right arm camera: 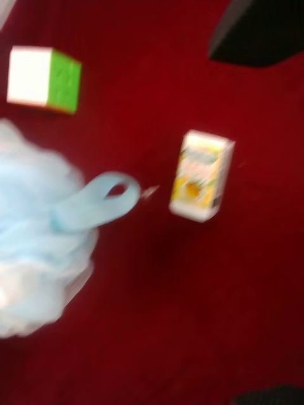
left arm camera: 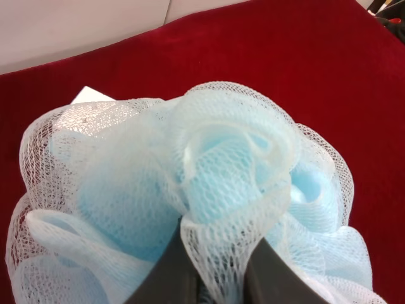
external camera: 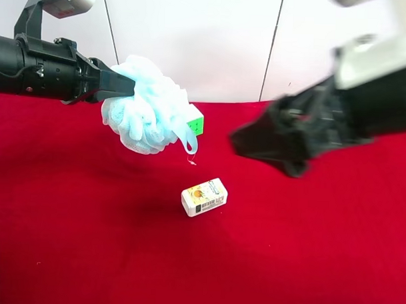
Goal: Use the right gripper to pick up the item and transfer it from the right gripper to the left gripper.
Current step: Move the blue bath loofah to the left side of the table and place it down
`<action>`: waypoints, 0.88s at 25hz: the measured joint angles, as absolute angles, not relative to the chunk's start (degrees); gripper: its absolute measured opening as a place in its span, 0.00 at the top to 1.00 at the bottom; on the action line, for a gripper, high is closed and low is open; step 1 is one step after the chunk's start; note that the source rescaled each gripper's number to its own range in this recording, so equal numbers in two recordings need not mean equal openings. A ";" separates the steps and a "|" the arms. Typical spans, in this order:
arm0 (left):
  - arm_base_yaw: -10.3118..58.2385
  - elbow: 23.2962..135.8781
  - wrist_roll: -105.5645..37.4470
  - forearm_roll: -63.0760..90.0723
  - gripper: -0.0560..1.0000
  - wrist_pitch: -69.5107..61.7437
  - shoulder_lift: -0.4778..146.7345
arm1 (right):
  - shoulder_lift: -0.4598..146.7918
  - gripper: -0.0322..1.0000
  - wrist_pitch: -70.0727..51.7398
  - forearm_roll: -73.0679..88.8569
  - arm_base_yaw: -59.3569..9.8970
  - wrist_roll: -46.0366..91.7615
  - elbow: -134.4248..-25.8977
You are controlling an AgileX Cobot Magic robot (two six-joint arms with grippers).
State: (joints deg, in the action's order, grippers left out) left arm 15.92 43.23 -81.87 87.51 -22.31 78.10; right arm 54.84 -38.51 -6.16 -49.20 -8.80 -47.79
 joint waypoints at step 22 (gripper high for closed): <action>15.92 43.23 -81.90 87.51 0.94 -22.31 78.10 | 12.02 0.00 -69.92 -10.30 -49.20 -12.64 -36.00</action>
State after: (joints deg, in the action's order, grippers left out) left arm 15.92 43.23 -81.90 87.51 -22.31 78.10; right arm 12.02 -69.92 -10.30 -49.20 -12.64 -36.00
